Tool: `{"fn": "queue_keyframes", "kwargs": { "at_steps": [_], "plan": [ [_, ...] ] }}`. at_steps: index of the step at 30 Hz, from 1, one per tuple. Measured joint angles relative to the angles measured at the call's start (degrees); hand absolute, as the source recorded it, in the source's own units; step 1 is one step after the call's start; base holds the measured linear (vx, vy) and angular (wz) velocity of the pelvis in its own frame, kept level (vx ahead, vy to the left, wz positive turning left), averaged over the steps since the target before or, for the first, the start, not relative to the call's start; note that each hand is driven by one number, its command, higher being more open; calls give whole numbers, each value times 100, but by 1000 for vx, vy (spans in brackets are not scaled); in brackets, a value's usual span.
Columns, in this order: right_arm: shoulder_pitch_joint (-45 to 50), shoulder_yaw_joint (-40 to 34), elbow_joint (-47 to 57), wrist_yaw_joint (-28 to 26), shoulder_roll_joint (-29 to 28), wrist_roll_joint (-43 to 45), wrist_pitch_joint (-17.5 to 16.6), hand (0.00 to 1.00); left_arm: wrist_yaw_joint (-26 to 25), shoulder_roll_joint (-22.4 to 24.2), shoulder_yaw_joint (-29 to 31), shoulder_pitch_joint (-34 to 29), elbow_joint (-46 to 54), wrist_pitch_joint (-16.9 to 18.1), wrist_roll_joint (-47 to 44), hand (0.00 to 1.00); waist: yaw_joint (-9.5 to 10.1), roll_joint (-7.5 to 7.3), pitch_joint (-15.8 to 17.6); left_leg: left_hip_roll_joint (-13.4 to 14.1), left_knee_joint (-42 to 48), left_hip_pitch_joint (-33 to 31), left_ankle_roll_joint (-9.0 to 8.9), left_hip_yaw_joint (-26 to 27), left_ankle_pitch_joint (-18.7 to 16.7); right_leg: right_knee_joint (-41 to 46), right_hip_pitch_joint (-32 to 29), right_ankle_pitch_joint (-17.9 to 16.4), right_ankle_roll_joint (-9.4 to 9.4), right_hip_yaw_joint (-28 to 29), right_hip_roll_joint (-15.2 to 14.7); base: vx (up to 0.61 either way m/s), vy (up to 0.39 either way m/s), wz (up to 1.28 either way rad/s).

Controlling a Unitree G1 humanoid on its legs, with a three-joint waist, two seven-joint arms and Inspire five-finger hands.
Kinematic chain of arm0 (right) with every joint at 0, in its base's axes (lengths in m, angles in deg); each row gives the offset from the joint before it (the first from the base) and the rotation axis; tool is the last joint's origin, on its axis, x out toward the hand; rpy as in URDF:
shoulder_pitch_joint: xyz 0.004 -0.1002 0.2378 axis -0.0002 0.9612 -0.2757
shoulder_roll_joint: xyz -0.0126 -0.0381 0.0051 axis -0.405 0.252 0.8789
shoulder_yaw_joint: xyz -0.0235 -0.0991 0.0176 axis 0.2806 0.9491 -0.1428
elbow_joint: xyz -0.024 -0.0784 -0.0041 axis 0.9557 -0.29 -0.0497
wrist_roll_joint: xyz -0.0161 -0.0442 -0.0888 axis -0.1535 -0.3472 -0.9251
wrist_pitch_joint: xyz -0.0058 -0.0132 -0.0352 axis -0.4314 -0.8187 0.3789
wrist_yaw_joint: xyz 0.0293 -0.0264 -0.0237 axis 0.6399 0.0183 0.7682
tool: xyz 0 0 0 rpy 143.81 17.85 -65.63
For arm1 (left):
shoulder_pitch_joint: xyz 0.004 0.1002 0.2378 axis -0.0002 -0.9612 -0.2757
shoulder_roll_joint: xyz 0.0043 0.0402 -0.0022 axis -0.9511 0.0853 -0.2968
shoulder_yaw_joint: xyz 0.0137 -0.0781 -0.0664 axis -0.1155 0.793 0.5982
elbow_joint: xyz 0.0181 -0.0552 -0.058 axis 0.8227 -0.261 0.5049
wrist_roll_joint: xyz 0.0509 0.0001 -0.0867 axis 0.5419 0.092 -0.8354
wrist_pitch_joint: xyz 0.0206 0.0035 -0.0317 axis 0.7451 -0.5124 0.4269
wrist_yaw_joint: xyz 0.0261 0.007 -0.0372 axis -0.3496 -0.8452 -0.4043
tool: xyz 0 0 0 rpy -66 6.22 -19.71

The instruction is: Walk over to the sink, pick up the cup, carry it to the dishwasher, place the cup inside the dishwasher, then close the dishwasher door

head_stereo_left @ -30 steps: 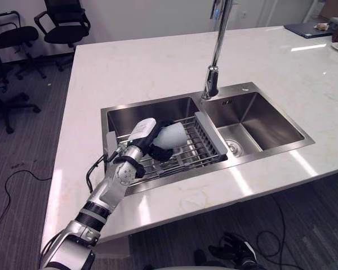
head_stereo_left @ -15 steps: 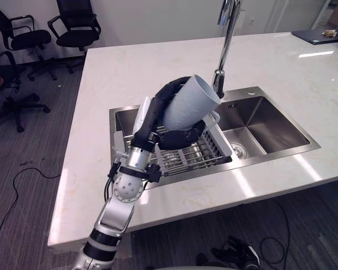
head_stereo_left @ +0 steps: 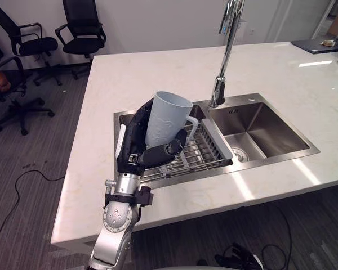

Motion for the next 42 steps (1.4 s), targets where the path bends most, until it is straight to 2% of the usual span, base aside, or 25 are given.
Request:
{"fn": "queue_keyframes", "kwargs": {
  "at_steps": [4,5,7,10,11,13,14,15,16,17,18,19,20,23,25,26,27,29,31,33,34,35,37,38,42],
  "plan": [
    [10,72,180,19,5,-6,0,90,0,49,-7,-166,18,0,-64,30,41,3,-61,35,303,-153,6,122,-178,143,-167,-18,23,121,30,11,18,-20],
    [-7,119,286,40,17,-10,0,90,0,85,-7,-168,26,-1,-65,30,120,2,-47,99,448,-214,15,217,-256,329,-298,-44,51,203,47,-40,15,-33],
    [-45,167,520,105,-6,-16,0,90,-6,125,-7,-167,100,-2,-64,30,132,-5,66,138,695,-302,36,254,-381,802,-507,-160,199,233,53,-80,17,-19],
    [-61,232,909,151,-121,-64,1,90,-21,147,-52,-168,377,-2,-56,30,166,-32,275,156,986,-334,166,267,-532,1884,-919,-396,518,128,38,-139,15,5],
    [-55,245,1014,167,-214,-67,6,90,-24,154,-56,-167,485,9,-49,30,187,-26,316,145,1053,-345,233,254,-550,2762,-1152,-723,524,28,-29,-129,-9,21],
    [-40,284,1074,176,-288,-68,6,90,-40,200,-48,-166,537,32,-40,30,219,-58,298,104,1157,-365,201,71,-527,4028,-1154,-1085,587,-161,-137,-49,-50,43],
    [-38,283,1130,179,-324,-68,6,90,-40,208,-50,-167,585,40,-40,30,274,-104,250,73,1257,-472,165,-2,-501,4309,-1057,-1091,599,-200,-194,-38,-132,47],
    [-65,284,1236,186,-357,-66,6,90,-42,221,-44,-162,673,73,-41,30,388,-248,149,15,1419,-731,155,-28,-497,4181,-975,-1227,620,-196,-259,-34,-132,26],
    [-83,280,1294,195,-345,-62,5,90,-43,250,-44,-158,684,103,-41,30,463,-231,147,19,1491,-840,136,-36,-485,4030,-1010,-1278,635,-232,-245,-66,-150,11],
    [-167,277,1426,224,-278,-55,4,90,-38,313,-66,-165,685,93,-37,30,669,-138,118,100,1380,-1025,72,-38,-336,3536,-977,-1295,619,-374,-152,-38,-61,1],
    [-193,276,1471,230,-272,-54,5,90,-37,314,-81,-164,692,95,-32,30,717,-65,80,126,1331,-1063,69,-43,-260,3212,-854,-1346,543,-417,-102,-69,-82,3],
    [-229,279,1510,251,-268,-49,-9,90,-37,326,-86,-163,700,96,-26,30,768,-66,77,169,1308,-1139,44,-69,-198,2754,-651,-1418,412,-462,-50,-104,-139,19],
    [-321,278,1511,307,-269,-43,-33,90,-37,366,-89,-153,704,101,-16,30,781,-71,83,196,1442,-1381,1,-201,-173,2167,-468,-1478,252,-526,2,-131,-159,27],
    [-442,268,1472,466,-254,11,-45,90,-48,458,-104,-165,692,92,5,30,758,36,225,287,1693,-1669,-153,-526,-71,1506,-132,-1297,-96,-833,177,-153,-89,49],
    [-410,270,1471,475,-276,19,-44,90,-69,480,-82,-165,702,95,2,30,773,65,307,315,1786,-1703,-206,-678,-10,1423,30,-1256,-168,-1002,217,-170,-30,51],
    [-353,259,1476,508,-294,21,-44,90,-84,481,-83,-165,703,95,-4,30,749,13,310,265,1577,-1711,-236,-765,175,1428,25,-1238,-219,-1193,141,-267,-12,74],
    [-301,210,1512,534,-357,24,-50,90,-87,496,-101,-156,733,98,-11,30,741,-104,347,263,1596,-1730,-116,-604,165,1442,-57,-1208,-254,-1376,20,-236,-4,79],
    [-234,185,1523,596,-342,30,-42,90,-56,524,-141,-155,795,99,-44,30,688,-73,360,467,2407,-1817,5,-288,-249,1465,-53,-1152,-224,-1667,-86,-232,52,75],
    [-204,186,1546,603,-350,29,-42,90,-50,536,-156,-155,833,129,-78,30,591,-83,352,716,2890,-1568,7,-103,-559,1495,-36,-1100,-135,-1872,-252,-195,177,74],
    [-128,168,1695,626,-337,27,-49,90,-47,579,-237,-152,826,149,-120,30,510,-4,282,924,2861,-1167,-59,-25,-741,1493,-63,-1033,8,-2014,-414,-127,276,62],
    [-107,146,1712,627,-265,28,-89,90,-40,656,-337,-151,745,207,-119,30,464,179,125,900,2004,-854,-405,-68,-1038,1500,-187,-1018,141,-2052,-440,-85,337,36],
    [-218,180,1432,627,-394,27,-77,90,-51,577,-303,-127,547,273,-121,30,471,-9,39,641,1609,-794,-292,17,-868,1405,-275,-968,205,-1811,-556,-81,328,39],
    [-153,247,1253,546,-570,22,-76,90,-75,465,-287,-56,184,281,-161,30,383,-196,-45,287,1286,-764,-139,-144,-623,928,-123,-814,234,-1585,-590,-30,164,55],
    [-177,247,1071,529,-589,22,-75,90,-88,462,-279,-33,-36,235,-173,30,330,-201,-57,174,1304,-766,-93,-221,-611,718,31,-662,252,-1520,-619,0,109,51],
    [-342,247,652,498,-586,18,-74,90,-133,293,-283,-38,-200,180,-174,30,303,-224,-80,31,1324,-815,-26,-227,-593,449,126,-487,279,-1389,-666,31,130,10]
  ]
}}
